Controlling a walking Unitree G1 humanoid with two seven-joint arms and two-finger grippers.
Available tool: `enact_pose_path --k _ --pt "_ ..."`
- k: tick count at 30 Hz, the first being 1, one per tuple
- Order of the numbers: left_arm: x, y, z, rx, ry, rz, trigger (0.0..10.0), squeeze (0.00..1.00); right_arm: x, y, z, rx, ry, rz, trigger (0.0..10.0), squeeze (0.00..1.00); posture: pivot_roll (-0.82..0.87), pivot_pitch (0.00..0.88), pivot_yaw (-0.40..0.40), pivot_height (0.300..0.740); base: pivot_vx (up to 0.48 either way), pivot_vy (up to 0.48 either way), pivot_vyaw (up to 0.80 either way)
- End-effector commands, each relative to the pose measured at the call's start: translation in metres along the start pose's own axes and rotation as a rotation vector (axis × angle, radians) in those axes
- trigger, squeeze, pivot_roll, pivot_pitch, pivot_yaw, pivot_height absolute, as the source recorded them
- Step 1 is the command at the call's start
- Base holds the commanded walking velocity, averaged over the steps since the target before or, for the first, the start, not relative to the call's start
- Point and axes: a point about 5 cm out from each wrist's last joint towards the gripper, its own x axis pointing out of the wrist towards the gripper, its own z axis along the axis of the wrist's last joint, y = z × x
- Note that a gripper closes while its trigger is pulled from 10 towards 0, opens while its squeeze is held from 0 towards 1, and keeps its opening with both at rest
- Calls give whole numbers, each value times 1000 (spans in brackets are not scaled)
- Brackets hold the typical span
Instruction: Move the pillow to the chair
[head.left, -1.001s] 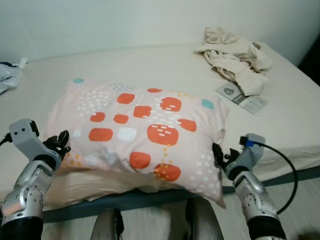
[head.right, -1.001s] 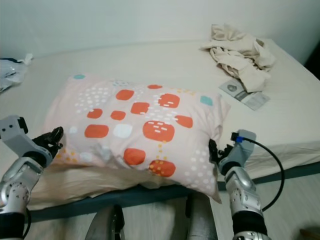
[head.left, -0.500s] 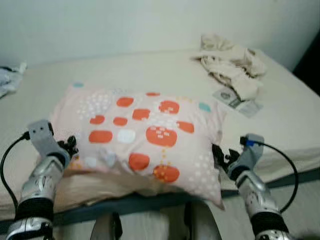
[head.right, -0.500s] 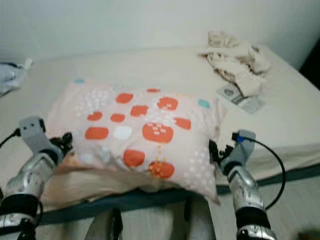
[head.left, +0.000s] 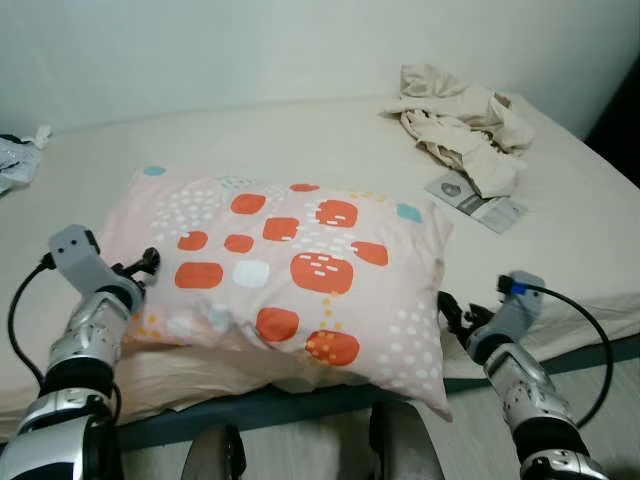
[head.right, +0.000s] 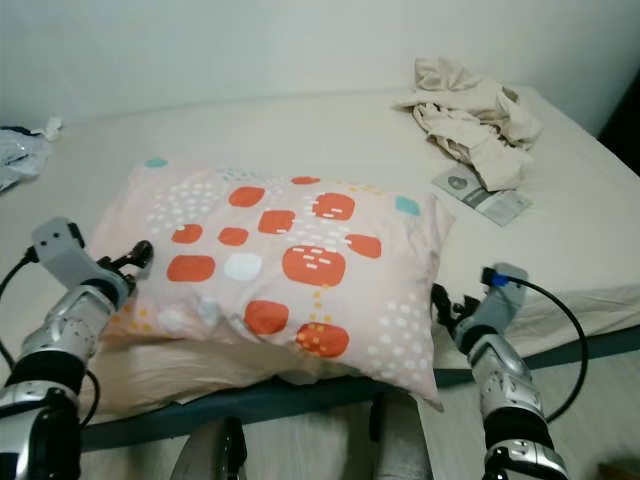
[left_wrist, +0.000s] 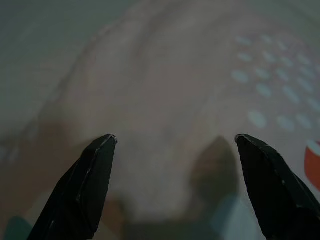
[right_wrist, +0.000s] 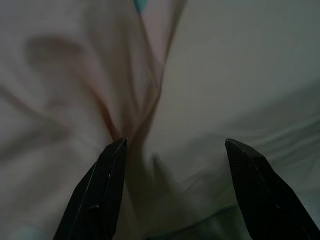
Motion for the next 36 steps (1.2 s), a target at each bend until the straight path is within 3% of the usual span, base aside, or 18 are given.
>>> enact_pose_path --k 1,2,3,4,5,6,7,9,10,13,19,24,25,27,28,31,36 --pt "-2 8 -2 20 2 4 10000 416 5 14 -12 45 56 67 10000 0 -95 140 56 592 0 0 0" --pt "-2 8 -2 20 2 4 10000 416 5 14 -12 45 56 67 10000 0 -95 140 56 592 0 0 0" --pt "-2 9 -2 24 -6 -4 10000 200 8 24 -18 73 88 119 10000 0 -89 140 55 592 0 0 0" --pt "-2 9 -2 24 -6 -4 10000 200 8 24 -18 73 88 119 10000 0 -89 140 55 592 0 0 0" --pt "-4 9 1 18 -36 -22 10000 27 12 45 -25 146 139 228 10000 86 -85 142 51 592 0 0 0" --pt "-4 9 2 14 -48 -27 10000 27 13 52 -28 168 156 264 10000 86 -85 142 51 592 0 0 0" --pt "-4 9 5 14 -66 -34 10000 0 14 59 -29 210 169 304 10000 514 -76 140 39 592 0 0 0" --pt "-5 10 7 14 -78 -37 10000 0 14 63 -30 236 175 328 10000 514 -76 140 39 592 0 0 0" --pt "-5 11 10 10 -92 -40 10000 0 15 68 -32 264 183 353 10000 1000 -76 140 39 592 0 0 0" --pt "-7 15 18 -4 -132 -51 10000 0 13 78 -40 321 223 412 10000 1000 -65 135 21 592 0 0 0" --pt "-11 20 22 -9 -160 -61 10000 0 8 86 -52 303 268 495 10000 1000 -58 134 6 592 0 0 0" --pt "-15 24 18 5 -161 -64 10000 0 4 73 -54 212 232 424 10000 1000 -55 135 -1 592 0 0 0" --pt "-16 25 17 7 -162 -63 10000 0 -1 63 -54 208 199 382 10000 1000 -53 138 -9 592 0 0 0" --pt "-18 26 17 7 -164 -63 10000 0 -6 55 -54 223 170 359 10000 1000 -53 141 -7 592 0 0 0" --pt "-20 28 15 8 -161 -65 10000 0 -22 37 -53 272 109 339 10000 1000 -60 144 1 592 0 0 0" --pt "-21 27 12 6 -153 -72 10000 0 -34 28 -48 322 46 364 10000 1000 -64 146 12 592 0 0 0" --pt "-21 21 10 -4 -142 -103 10000 0 -35 39 -31 387 -41 451 10000 1000 -73 147 29 592 0 0 0"
